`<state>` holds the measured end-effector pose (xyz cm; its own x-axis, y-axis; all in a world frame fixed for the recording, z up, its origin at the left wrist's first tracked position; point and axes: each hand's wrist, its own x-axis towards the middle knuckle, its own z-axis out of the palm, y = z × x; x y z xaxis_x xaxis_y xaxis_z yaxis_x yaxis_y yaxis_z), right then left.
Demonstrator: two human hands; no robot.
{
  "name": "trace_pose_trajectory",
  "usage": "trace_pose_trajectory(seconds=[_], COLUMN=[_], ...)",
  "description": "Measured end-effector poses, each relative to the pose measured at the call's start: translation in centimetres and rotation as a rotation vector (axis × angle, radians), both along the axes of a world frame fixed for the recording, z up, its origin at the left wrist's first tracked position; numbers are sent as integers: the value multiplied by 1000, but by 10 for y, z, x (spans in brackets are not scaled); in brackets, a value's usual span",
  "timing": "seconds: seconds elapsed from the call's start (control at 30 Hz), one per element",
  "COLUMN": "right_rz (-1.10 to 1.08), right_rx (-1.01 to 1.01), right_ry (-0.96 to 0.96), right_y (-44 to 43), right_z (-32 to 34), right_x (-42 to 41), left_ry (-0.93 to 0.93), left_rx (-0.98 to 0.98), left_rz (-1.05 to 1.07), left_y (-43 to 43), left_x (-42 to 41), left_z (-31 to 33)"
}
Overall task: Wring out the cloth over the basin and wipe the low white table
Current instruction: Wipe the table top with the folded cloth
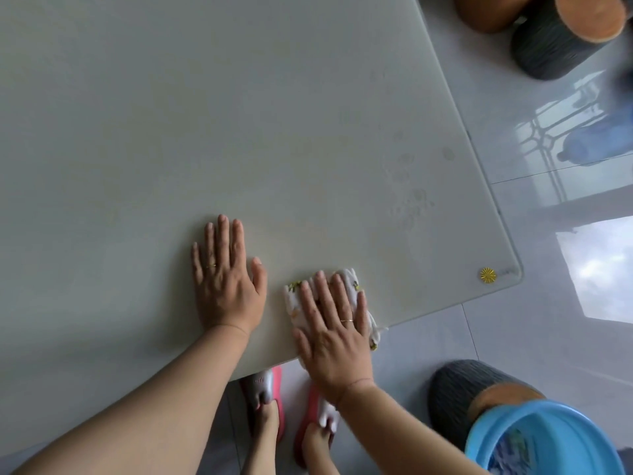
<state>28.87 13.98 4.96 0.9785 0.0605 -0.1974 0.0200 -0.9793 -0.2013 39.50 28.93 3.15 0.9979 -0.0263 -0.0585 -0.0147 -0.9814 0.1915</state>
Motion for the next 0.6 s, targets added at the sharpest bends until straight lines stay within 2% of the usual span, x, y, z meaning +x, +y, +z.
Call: trace_pose_trajectory(seconds=[0.07, 0.13, 0.27, 0.4, 0.43, 0.5, 0.6], right_rz=[188, 160, -206, -621, -654, -516, -146], right_rx=[-18, -74, -117, -115, -99, -68, -35], right_ry=[-3, -10, 63, 115, 110, 55, 4], right_y=[-39, -87, -160, -123, -103, -68, -75], right_z=[-2, -2, 9, 2, -1, -3, 1], right_x=[1, 6, 10, 25, 28, 24, 15], left_ry=[3, 9, 7, -12, -15, -27, -33], left_rx=[4, 4, -3, -50, -71, -107, -131], left_rz=[-5, -6, -9, 28, 23, -21, -71], left_y=[1, 1, -1, -13, -23, -51, -88], left_x=[0, 0, 0, 5, 9, 25, 54], left_z=[0, 0, 1, 8, 10, 15, 15])
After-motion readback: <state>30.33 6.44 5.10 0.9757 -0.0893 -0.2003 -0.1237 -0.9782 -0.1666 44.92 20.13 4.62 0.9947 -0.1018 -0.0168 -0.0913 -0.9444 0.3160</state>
